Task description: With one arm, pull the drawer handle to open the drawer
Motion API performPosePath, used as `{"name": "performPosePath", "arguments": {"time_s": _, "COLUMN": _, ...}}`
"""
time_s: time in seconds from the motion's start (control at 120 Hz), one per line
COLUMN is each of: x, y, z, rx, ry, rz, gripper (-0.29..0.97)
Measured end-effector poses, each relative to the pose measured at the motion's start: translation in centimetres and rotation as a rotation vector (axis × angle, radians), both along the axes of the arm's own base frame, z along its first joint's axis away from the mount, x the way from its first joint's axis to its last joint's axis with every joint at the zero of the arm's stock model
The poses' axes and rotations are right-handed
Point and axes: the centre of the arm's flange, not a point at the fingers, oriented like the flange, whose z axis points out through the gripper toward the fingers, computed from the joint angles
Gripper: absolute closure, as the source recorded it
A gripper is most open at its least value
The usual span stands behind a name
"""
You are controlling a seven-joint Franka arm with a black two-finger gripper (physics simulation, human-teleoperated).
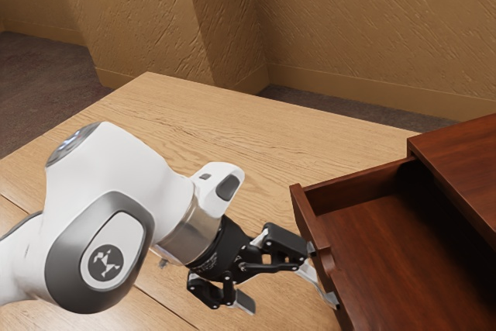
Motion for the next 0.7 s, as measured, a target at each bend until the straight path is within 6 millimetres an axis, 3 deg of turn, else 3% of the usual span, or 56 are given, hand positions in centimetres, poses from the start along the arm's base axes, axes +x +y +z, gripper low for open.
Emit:
{"name": "performPosePath", "arguments": {"time_s": 0.167, "x": -0.1, "y": 0.1, "z": 0.5, "rx": 0.02, "ry": -0.018, "rz": -0.006, "gripper": 0.0}}
{"name": "performPosePath", "arguments": {"time_s": 0.4, "x": -0.1, "y": -0.6, "z": 4.1, "rx": 0.123, "ry": -0.111, "rz": -0.069, "gripper": 0.0}}
{"name": "performPosePath", "arguments": {"time_s": 0.592, "x": 0.1, "y": -4.0, "z": 14.1, "rx": 0.418, "ry": -0.236, "rz": -0.323, "gripper": 0.0}}
{"name": "performPosePath", "arguments": {"time_s": 0.7, "x": -0.6, "y": -5.0, "z": 15.3, "rx": 0.586, "ry": -0.218, "rz": -0.458, "gripper": 0.0}}
